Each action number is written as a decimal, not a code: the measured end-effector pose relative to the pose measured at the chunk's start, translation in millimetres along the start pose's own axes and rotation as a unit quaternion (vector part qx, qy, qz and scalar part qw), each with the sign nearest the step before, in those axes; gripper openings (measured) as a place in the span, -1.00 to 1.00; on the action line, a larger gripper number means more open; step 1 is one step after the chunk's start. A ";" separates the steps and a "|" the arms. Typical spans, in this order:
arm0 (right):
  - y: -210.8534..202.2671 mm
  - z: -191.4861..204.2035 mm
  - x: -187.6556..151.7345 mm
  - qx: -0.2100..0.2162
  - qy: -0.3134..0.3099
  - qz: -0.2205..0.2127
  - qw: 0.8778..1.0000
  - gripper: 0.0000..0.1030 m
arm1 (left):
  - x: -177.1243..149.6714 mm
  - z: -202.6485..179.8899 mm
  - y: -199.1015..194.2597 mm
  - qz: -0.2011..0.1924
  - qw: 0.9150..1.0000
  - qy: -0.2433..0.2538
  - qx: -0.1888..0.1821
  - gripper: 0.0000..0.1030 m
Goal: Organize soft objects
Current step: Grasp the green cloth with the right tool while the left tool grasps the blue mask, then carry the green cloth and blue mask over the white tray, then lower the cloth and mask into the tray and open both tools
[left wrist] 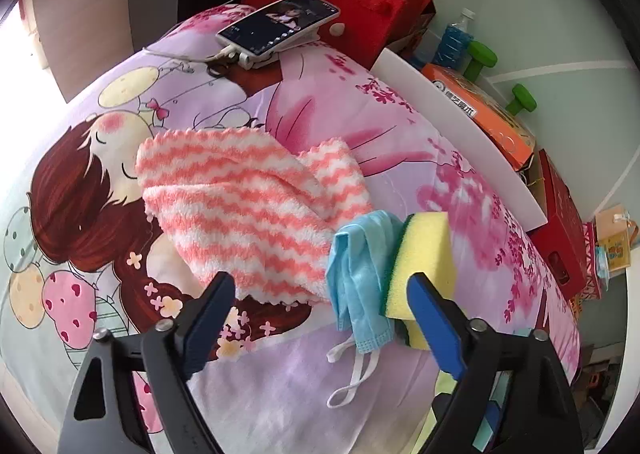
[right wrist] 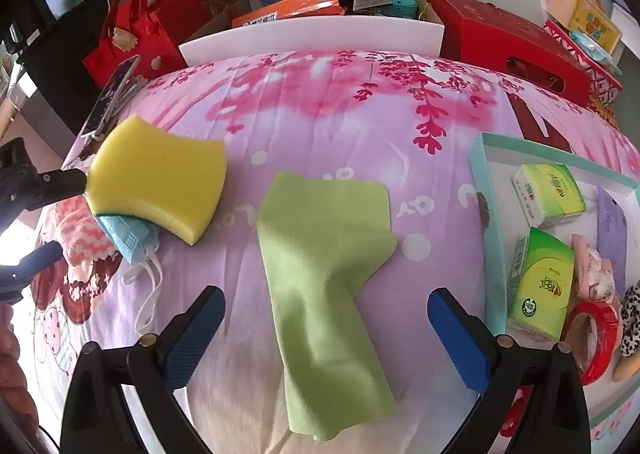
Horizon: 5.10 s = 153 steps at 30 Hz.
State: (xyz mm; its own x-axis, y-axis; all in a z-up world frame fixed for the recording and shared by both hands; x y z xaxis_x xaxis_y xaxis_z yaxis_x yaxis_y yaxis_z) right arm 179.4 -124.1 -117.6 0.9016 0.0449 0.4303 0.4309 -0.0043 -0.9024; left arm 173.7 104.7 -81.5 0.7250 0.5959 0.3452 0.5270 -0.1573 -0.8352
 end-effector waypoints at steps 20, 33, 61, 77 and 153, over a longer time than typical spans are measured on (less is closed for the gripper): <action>15.2 6.7 -12.4 -0.009 -0.023 0.020 1.000 0.51 | 0.9 -10.6 21.7 -0.002 0.996 -0.033 -0.085 -0.34; 13.3 2.4 -10.7 -0.010 -0.018 0.016 1.000 -0.05 | -2.3 -7.3 22.8 -0.001 0.994 -0.049 -0.098 -0.88; -49.1 -16.9 15.3 0.029 0.026 -0.078 0.996 -0.86 | 9.6 -43.4 -43.3 -0.076 0.992 0.032 -0.091 -0.92; -95.5 -47.5 23.5 0.029 0.063 -0.136 0.988 -0.86 | 4.9 -78.5 -109.0 -0.148 0.977 0.094 -0.119 -0.92; -57.2 -258.3 -44.9 -0.154 0.245 -0.042 0.956 0.96 | -158.1 -247.2 49.1 0.084 0.934 0.330 -0.110 0.66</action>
State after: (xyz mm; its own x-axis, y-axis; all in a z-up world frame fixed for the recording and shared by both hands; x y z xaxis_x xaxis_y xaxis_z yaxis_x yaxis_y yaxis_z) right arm 124.3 -384.0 -79.3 0.7407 -0.4154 0.5280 0.4248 -0.3194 -0.8471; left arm 194.6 -191.8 -71.3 0.8829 -0.0552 0.4664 0.4068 -0.4063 -0.8182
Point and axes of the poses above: each gripper's, at about its wrist camera, not at the fingertips, and y roughly the way its jaws point, z to its left, x to its top, the point moved 5 cm from there along y, roughly the way its jaws point, and after that the axes turned 8 degrees about -x, right-handed, at the moved point
